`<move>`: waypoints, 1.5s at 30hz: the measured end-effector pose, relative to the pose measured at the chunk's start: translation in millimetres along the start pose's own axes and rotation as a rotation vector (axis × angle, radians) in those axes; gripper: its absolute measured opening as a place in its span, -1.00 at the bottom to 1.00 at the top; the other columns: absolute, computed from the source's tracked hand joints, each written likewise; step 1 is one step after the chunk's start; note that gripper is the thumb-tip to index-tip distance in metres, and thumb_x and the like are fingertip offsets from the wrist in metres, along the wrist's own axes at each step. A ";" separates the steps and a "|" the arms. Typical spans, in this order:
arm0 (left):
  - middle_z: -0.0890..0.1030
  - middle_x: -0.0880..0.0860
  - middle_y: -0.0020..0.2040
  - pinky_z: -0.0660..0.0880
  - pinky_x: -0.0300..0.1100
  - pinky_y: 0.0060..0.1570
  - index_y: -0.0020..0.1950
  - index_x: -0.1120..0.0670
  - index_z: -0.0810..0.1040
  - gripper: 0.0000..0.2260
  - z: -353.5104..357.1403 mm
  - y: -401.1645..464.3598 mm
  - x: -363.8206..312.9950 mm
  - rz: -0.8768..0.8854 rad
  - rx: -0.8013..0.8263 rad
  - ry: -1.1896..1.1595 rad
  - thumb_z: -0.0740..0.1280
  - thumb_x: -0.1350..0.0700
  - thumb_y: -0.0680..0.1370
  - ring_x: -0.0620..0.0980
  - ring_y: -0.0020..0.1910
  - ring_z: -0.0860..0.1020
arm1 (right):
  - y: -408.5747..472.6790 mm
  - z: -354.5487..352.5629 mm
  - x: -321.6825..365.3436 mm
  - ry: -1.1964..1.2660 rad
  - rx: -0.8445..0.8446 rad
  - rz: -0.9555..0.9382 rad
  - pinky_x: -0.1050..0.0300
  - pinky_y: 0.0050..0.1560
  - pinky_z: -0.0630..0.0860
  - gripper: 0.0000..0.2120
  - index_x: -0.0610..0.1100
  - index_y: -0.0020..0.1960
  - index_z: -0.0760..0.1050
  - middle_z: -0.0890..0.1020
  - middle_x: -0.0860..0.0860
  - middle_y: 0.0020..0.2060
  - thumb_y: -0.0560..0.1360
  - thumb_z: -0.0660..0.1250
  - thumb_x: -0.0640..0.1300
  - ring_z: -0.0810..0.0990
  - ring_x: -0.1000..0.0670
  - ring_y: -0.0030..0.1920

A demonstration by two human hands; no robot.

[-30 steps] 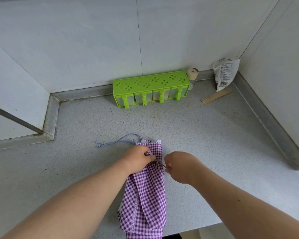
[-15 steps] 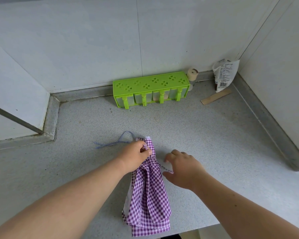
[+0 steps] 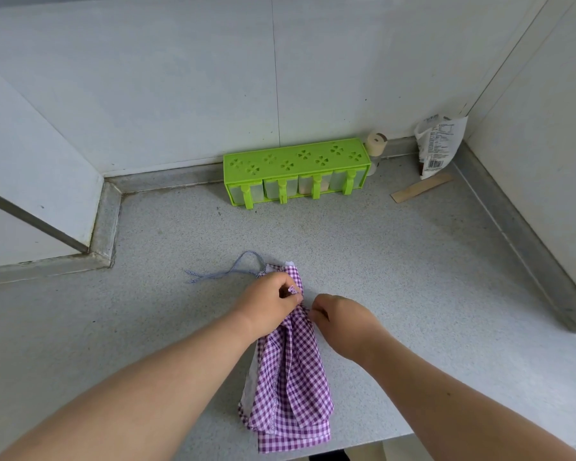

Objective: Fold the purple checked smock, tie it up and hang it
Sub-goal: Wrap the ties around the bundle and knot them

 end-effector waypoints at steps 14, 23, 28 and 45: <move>0.71 -0.08 -0.04 0.61 -0.01 0.11 0.04 -0.05 0.64 -0.91 5.9 0.1 9.5 -0.063 0.019 -0.068 0.44 -0.04 0.63 -0.06 -0.03 0.67 | -5.0 14.8 -30.1 0.745 0.083 0.355 0.08 -0.12 0.53 -0.70 -0.10 0.00 0.66 0.73 -0.07 -0.06 0.70 0.21 0.01 0.62 -0.03 -0.15; 0.69 -0.10 0.01 0.56 -0.11 0.19 0.05 -0.05 0.67 -0.98 7.5 -1.0 8.7 -0.075 0.074 -0.116 0.45 0.04 0.64 -0.13 0.05 0.64 | 7.7 11.4 -19.4 1.045 -0.039 0.311 0.13 -0.22 0.49 -0.88 -0.09 -0.04 0.74 0.70 0.00 -0.25 0.62 0.42 -0.15 0.58 0.05 -0.26; 0.69 -0.08 -0.01 0.55 -0.20 0.09 -0.01 -0.06 0.65 -0.93 5.5 1.0 6.7 -0.092 0.055 -0.127 0.50 0.10 0.60 -0.09 0.03 0.64 | 10.8 7.3 -17.4 0.985 -0.176 0.365 0.14 -0.33 0.56 -0.89 -0.19 -0.09 0.67 0.74 -0.11 -0.27 0.51 0.55 -0.16 0.61 0.04 -0.37; 0.71 -0.04 -0.03 0.59 -0.21 0.07 0.07 -0.03 0.60 -0.83 9.7 5.3 4.4 -0.081 0.052 -0.103 0.54 0.14 0.56 -0.10 -0.02 0.68 | 5.4 6.6 -3.1 0.866 -0.209 0.229 0.01 0.00 0.71 -0.85 0.02 0.03 0.69 0.76 0.07 -0.16 0.65 0.37 -0.17 0.73 0.09 -0.14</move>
Point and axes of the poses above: each hand's wrist, its own y-axis towards the middle knuckle, its own z-axis out of the palm, x = y × z, the point moved 8 cm from there along y, towards the middle knuckle
